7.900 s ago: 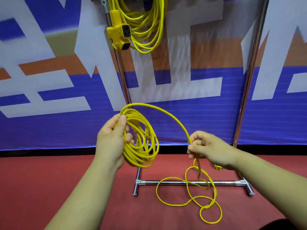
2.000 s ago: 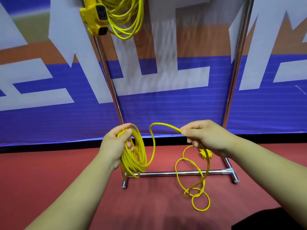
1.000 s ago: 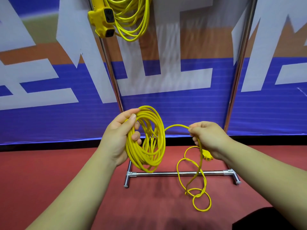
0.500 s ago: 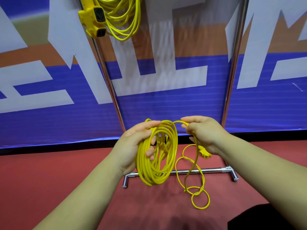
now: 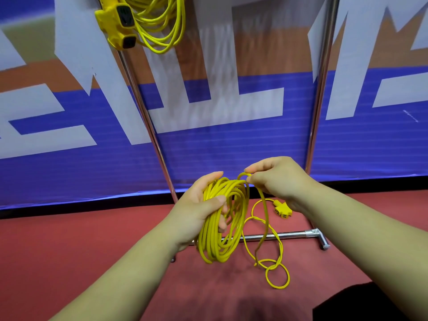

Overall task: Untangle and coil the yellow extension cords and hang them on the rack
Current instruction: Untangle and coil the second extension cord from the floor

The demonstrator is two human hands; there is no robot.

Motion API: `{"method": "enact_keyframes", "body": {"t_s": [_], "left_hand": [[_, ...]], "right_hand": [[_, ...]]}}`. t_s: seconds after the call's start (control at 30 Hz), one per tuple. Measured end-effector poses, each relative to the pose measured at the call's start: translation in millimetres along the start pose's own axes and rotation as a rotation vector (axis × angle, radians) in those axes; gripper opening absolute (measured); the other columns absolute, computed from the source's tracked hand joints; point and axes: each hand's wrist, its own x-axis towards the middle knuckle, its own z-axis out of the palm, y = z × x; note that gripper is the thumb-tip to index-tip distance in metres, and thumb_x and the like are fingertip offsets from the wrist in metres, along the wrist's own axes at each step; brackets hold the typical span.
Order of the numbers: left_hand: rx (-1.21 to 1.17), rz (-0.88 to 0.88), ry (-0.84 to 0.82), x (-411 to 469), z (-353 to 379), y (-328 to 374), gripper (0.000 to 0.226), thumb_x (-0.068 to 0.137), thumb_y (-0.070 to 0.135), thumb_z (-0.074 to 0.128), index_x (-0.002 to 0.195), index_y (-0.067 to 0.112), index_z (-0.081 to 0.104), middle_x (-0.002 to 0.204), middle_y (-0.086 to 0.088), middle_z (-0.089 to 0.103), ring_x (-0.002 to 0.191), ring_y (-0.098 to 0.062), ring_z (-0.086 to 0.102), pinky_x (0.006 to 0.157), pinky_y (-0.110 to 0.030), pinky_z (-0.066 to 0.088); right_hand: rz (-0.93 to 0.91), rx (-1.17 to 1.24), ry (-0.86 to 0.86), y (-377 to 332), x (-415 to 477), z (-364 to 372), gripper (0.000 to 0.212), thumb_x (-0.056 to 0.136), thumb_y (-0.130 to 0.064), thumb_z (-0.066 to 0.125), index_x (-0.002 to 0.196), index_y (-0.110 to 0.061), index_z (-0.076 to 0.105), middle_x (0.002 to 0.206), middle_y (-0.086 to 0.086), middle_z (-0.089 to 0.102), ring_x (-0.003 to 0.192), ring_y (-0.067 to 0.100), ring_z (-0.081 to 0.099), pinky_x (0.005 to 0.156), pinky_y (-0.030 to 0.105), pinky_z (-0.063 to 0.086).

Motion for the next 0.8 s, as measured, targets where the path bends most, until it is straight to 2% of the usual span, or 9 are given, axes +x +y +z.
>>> {"method": "enact_keyframes", "body": {"t_s": [0.1, 0.2, 0.27, 0.33, 0.4, 0.5, 0.6, 0.67, 0.8], "left_hand": [[0.056, -0.011, 0.036, 2, 3, -4, 0.056, 0.095, 0.003, 0.062, 0.143, 0.027, 0.043, 0.077, -0.015, 0.061, 0.062, -0.032, 0.064, 0.063, -0.040, 0.056], [0.164, -0.002, 0.089, 7, 8, -10, 0.053, 0.099, 0.000, 0.054, 0.143, 0.027, 0.041, 0.080, -0.018, 0.066, 0.080, -0.037, 0.072, 0.075, -0.045, 0.060], [0.217, 0.015, 0.134, 10, 13, -12, 0.052, 0.100, 0.001, 0.054, 0.143, 0.026, 0.039, 0.097, -0.021, 0.072, 0.091, -0.034, 0.074, 0.087, -0.049, 0.059], [0.202, 0.030, 0.182, 13, 18, -12, 0.051, 0.100, 0.002, 0.054, 0.142, 0.026, 0.039, 0.114, -0.015, 0.070, 0.094, -0.030, 0.075, 0.089, -0.050, 0.058], [0.162, 0.041, 0.225, 17, 22, -12, 0.050, 0.100, 0.002, 0.053, 0.142, 0.025, 0.040, 0.115, -0.017, 0.069, 0.093, -0.032, 0.075, 0.088, -0.052, 0.058], [0.032, 0.006, 0.226, 20, 27, -12, 0.047, 0.102, 0.003, 0.051, 0.141, 0.026, 0.040, 0.107, -0.033, 0.067, 0.083, -0.040, 0.074, 0.077, -0.051, 0.061], [-0.086, -0.012, 0.192, 19, 29, -11, 0.044, 0.103, 0.005, 0.049, 0.142, 0.026, 0.041, 0.086, -0.027, 0.069, 0.064, -0.035, 0.070, 0.061, -0.044, 0.061], [-0.172, -0.009, 0.213, 19, 28, -10, 0.044, 0.103, 0.007, 0.048, 0.143, 0.024, 0.041, 0.074, -0.021, 0.065, 0.055, -0.031, 0.064, 0.055, -0.041, 0.058], [-0.326, 0.002, 0.219, 17, 25, -2, 0.049, 0.100, 0.010, 0.052, 0.146, 0.024, 0.042, 0.075, -0.017, 0.061, 0.051, -0.027, 0.057, 0.051, -0.036, 0.052]], "right_hand": [[0.020, 0.028, -0.007, -1, 2, 3, 0.009, 0.081, -0.003, 0.073, 0.088, -0.009, 0.075, 0.062, 0.005, 0.069, 0.059, 0.016, 0.063, 0.063, 0.028, 0.055], [0.067, 0.090, -0.025, -2, 5, 5, 0.008, 0.083, -0.005, 0.071, 0.091, -0.007, 0.074, 0.071, 0.012, 0.068, 0.064, 0.019, 0.062, 0.060, 0.025, 0.053], [0.113, 0.165, -0.044, -5, 5, 6, 0.008, 0.085, -0.006, 0.071, 0.092, -0.006, 0.073, 0.073, 0.013, 0.068, 0.065, 0.018, 0.064, 0.060, 0.023, 0.054], [0.144, 0.246, -0.059, -7, 6, 7, 0.007, 0.086, -0.007, 0.072, 0.092, -0.006, 0.073, 0.075, 0.011, 0.069, 0.064, 0.015, 0.066, 0.057, 0.022, 0.054], [0.140, 0.297, -0.067, -8, 7, 10, 0.007, 0.085, -0.007, 0.073, 0.092, -0.006, 0.073, 0.077, 0.011, 0.070, 0.064, 0.014, 0.067, 0.055, 0.020, 0.053], [0.095, 0.290, -0.063, -8, 7, 13, 0.003, 0.086, -0.007, 0.073, 0.089, -0.006, 0.073, 0.077, 0.013, 0.071, 0.067, 0.015, 0.068, 0.060, 0.022, 0.058], [-0.053, 0.029, -0.031, -6, 9, 10, 0.008, 0.087, -0.009, 0.069, 0.086, -0.015, 0.075, 0.071, 0.009, 0.072, 0.071, 0.015, 0.067, 0.068, 0.026, 0.055], [-0.198, -0.232, -0.012, -7, 10, 5, 0.011, 0.088, -0.014, 0.068, 0.092, -0.021, 0.077, 0.082, -0.001, 0.075, 0.078, 0.008, 0.069, 0.074, 0.025, 0.054], [-0.289, -0.179, -0.076, 1, 14, -6, 0.021, 0.089, -0.012, 0.071, 0.109, -0.018, 0.074, 0.097, -0.003, 0.076, 0.093, 0.007, 0.071, 0.088, 0.026, 0.055]]}}
